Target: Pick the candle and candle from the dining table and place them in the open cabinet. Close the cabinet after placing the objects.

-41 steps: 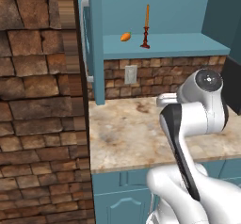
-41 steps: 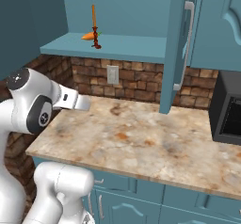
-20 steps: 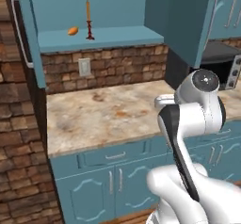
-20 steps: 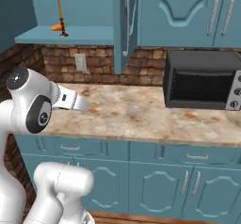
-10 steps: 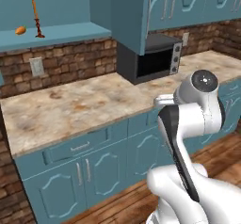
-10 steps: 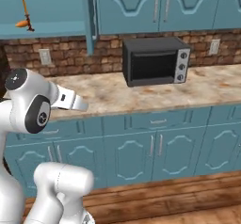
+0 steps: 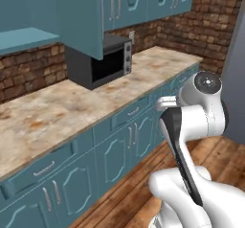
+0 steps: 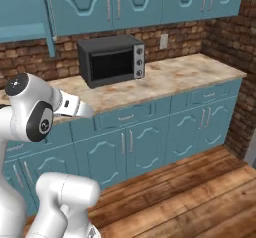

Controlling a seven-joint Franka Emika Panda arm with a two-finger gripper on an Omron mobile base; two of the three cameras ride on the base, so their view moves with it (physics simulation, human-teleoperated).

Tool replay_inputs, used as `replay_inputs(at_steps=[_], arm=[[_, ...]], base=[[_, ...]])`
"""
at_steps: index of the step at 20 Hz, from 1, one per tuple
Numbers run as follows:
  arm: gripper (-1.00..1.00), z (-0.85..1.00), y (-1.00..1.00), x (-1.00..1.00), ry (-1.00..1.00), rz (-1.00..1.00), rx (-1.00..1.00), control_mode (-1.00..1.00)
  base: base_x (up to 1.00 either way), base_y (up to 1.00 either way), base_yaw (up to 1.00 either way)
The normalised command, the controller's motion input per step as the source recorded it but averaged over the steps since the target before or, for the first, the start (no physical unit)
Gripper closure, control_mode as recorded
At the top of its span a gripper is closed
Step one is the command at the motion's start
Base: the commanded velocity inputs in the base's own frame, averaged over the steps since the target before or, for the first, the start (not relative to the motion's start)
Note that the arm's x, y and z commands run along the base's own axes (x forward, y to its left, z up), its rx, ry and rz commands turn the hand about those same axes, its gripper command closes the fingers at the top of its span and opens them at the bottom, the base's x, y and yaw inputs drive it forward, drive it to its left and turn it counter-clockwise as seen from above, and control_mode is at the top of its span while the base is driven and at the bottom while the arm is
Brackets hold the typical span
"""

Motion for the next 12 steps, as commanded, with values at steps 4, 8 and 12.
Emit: replay_inputs(at_steps=[4,8,12], arm=[[-1.0,0.0,0.0,0.0,0.0,0.0,0.0,1.0],[-1.0,0.0,0.0,0.0,0.0,0.0,0.0,1.0],[-1.0,0.0,0.0,0.0,0.0,0.0,0.0,1.0]], base=[[0.0,-0.24,-0.51],[0.0,-0.2,-0.51],[0.0,-0.18,-0.51]])
